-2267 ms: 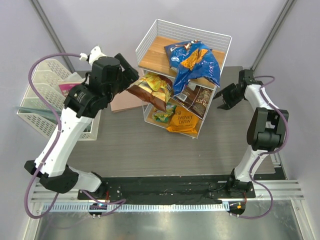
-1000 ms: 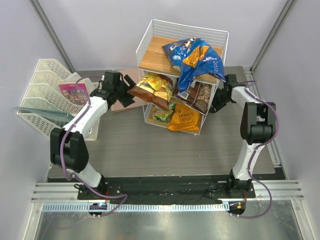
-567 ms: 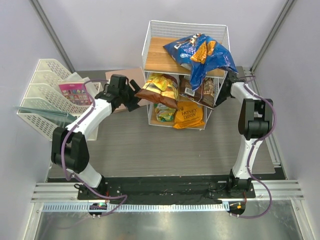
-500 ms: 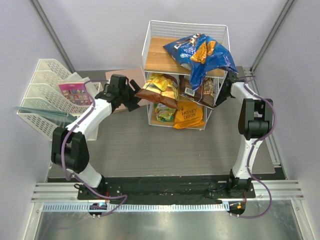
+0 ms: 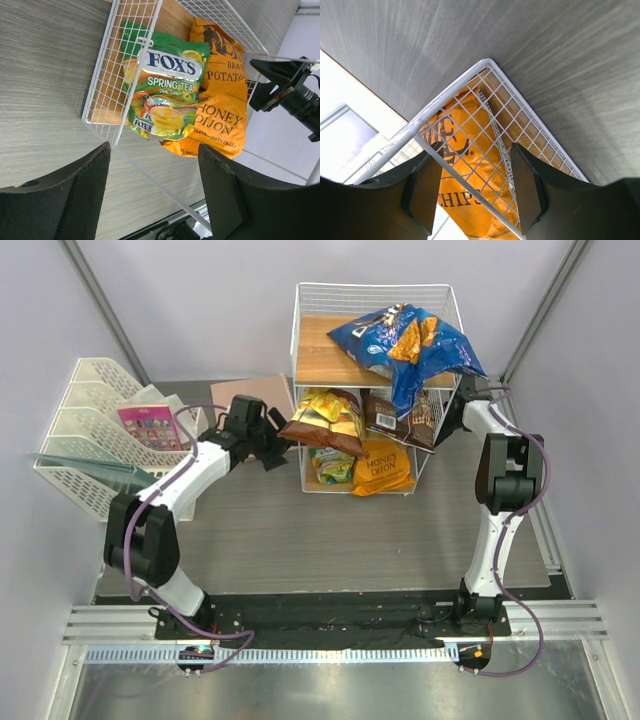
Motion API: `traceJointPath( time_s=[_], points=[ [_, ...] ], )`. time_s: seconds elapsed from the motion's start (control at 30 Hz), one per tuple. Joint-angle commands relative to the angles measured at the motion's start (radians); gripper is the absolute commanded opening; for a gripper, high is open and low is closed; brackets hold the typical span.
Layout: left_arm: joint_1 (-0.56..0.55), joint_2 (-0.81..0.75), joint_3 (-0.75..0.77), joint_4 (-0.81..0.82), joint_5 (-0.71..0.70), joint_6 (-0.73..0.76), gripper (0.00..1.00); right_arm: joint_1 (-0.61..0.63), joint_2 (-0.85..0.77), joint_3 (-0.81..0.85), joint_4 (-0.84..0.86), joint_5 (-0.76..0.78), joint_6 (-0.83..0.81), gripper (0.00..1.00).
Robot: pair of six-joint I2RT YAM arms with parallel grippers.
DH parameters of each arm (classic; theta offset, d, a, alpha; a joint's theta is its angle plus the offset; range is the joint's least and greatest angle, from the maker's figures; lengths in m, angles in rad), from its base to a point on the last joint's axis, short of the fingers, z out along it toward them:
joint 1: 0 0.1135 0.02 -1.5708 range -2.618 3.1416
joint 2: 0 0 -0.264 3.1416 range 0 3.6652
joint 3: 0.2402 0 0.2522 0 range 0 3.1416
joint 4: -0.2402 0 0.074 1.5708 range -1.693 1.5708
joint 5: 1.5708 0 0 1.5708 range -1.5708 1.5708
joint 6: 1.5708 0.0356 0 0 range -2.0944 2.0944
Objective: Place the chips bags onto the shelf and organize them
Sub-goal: Adjust the shelf at the center of the board.
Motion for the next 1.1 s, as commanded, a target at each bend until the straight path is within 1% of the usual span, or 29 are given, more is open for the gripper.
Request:
traceJointPath(
  time_s=[0.0, 0.1, 0.23, 0.3, 0.37, 0.43, 0.53, 0.63, 0.8, 0.93, 1.07],
  points=[
    [-0.03, -0.071, 0.005, 0.002, 0.0, -0.009, 0.73, -0.021, 0.02, 0.055, 0.085, -0.045, 0.036, 0.59],
    [-0.023, -0.095, -0.006, -0.083, -0.092, -0.036, 0.8, -0.051, -0.001, 0.043, 0.064, -0.025, 0.009, 0.59],
    [0.056, -0.146, -0.083, -0.113, -0.135, -0.07, 0.8, -0.1, -0.066, -0.02, 0.005, 0.044, -0.056, 0.61],
    [0.076, -0.157, -0.071, -0.163, -0.193, -0.044, 0.8, -0.119, -0.109, -0.073, 0.002, 0.069, -0.095, 0.61],
    [0.076, -0.137, -0.006, -0.223, -0.224, 0.005, 0.81, -0.139, -0.129, -0.104, -0.018, 0.09, -0.131, 0.61],
    [0.083, -0.065, 0.068, -0.312, -0.206, 0.023, 0.81, -0.142, -0.147, -0.113, -0.059, 0.141, -0.183, 0.61],
    [0.099, 0.026, 0.121, -0.372, -0.126, 0.039, 0.81, -0.148, -0.161, -0.139, -0.077, 0.152, -0.206, 0.61],
    [0.112, 0.026, 0.103, -0.338, -0.1, 0.03, 0.81, -0.168, -0.179, -0.169, -0.078, 0.15, -0.215, 0.61],
    [0.139, 0.012, 0.1, -0.305, -0.082, 0.04, 0.82, -0.186, -0.187, -0.152, -0.073, 0.135, -0.235, 0.62],
    [0.14, 0.035, 0.12, -0.294, -0.042, 0.056, 0.81, -0.183, -0.156, -0.139, -0.022, 0.07, -0.208, 0.61],
    [0.139, 0.025, 0.098, -0.265, -0.025, 0.056, 0.8, -0.17, -0.088, -0.062, -0.01, 0.017, -0.218, 0.61]
  ],
)
